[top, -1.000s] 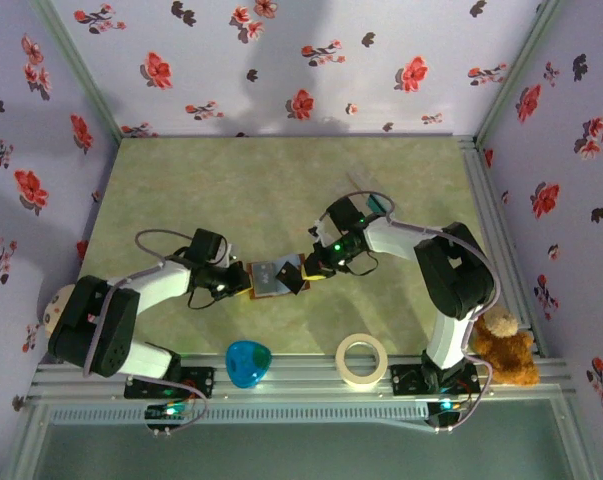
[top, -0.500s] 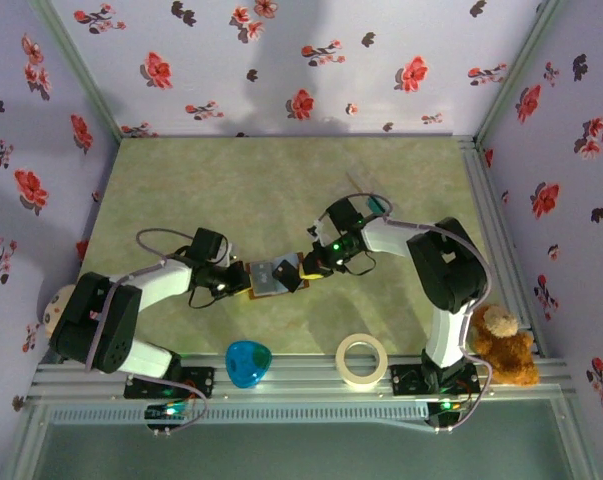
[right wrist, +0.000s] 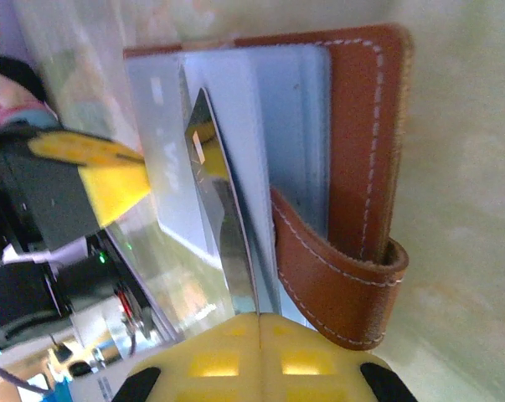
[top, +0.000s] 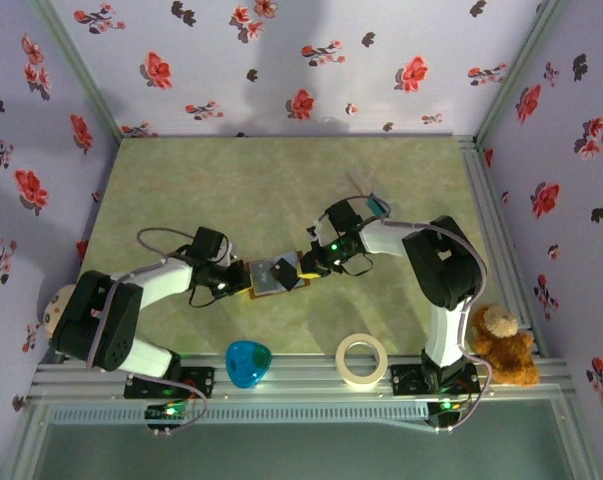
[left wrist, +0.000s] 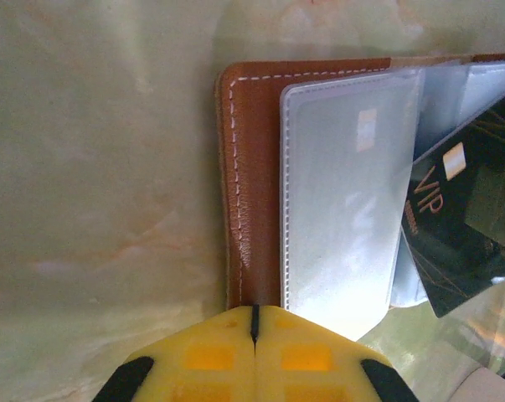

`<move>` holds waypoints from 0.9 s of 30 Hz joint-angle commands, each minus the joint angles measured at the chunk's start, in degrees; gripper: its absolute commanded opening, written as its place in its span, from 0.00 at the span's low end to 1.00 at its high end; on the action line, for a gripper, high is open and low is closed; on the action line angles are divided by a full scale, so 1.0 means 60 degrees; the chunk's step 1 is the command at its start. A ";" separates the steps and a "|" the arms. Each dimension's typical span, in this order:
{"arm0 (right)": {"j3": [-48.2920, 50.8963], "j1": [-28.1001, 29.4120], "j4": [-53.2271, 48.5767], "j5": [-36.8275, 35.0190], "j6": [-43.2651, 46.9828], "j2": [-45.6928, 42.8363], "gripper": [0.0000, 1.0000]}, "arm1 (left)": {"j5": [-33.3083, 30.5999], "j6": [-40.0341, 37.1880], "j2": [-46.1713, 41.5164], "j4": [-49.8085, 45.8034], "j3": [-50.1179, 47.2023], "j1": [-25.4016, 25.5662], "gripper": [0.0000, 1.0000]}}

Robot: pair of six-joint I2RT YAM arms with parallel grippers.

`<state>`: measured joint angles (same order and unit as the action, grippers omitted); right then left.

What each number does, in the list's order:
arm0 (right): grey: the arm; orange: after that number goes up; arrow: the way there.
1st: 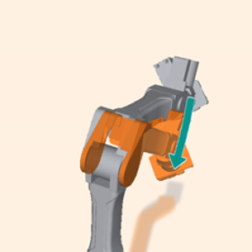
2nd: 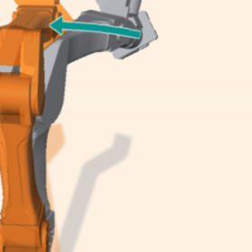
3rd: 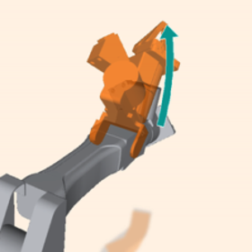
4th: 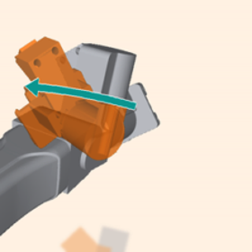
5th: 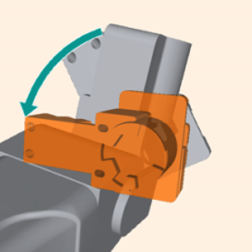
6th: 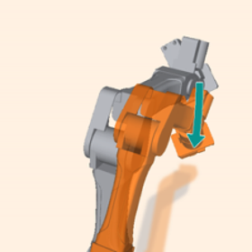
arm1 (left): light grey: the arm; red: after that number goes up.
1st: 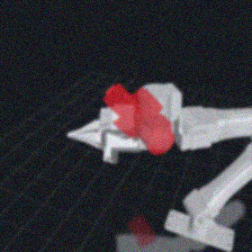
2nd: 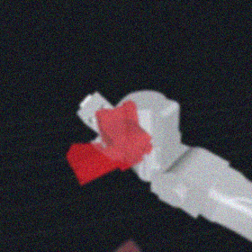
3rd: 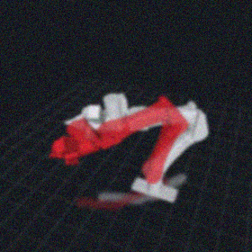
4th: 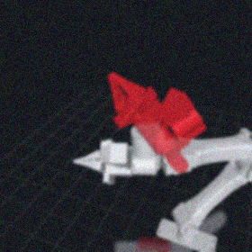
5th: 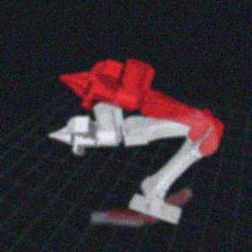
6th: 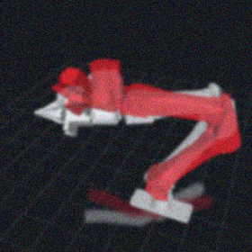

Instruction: Put the credit cards into the card holder

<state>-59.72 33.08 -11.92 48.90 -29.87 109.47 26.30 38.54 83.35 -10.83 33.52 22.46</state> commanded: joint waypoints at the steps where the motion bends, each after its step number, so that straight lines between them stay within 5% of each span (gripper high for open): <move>1: 0.0402 0.0145 0.1184 -0.0643 -0.1051 -0.0006 0.03 | -0.0080 -0.0213 0.0164 -0.0211 0.0196 -0.0082 0.00; 6: 0.0987 0.0314 0.2765 -0.1029 -0.2108 -0.0095 0.02 | -0.0062 -0.0180 0.0135 -0.0204 0.0156 -0.0091 0.00; 27: 0.1210 0.1188 0.3514 -0.2141 -0.2295 -0.0416 0.06 | -0.0031 -0.0053 0.0053 0.0003 -0.0032 -0.0079 0.00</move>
<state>-53.06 39.44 8.71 38.26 -42.74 107.94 26.33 38.57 83.44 -10.96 33.61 22.46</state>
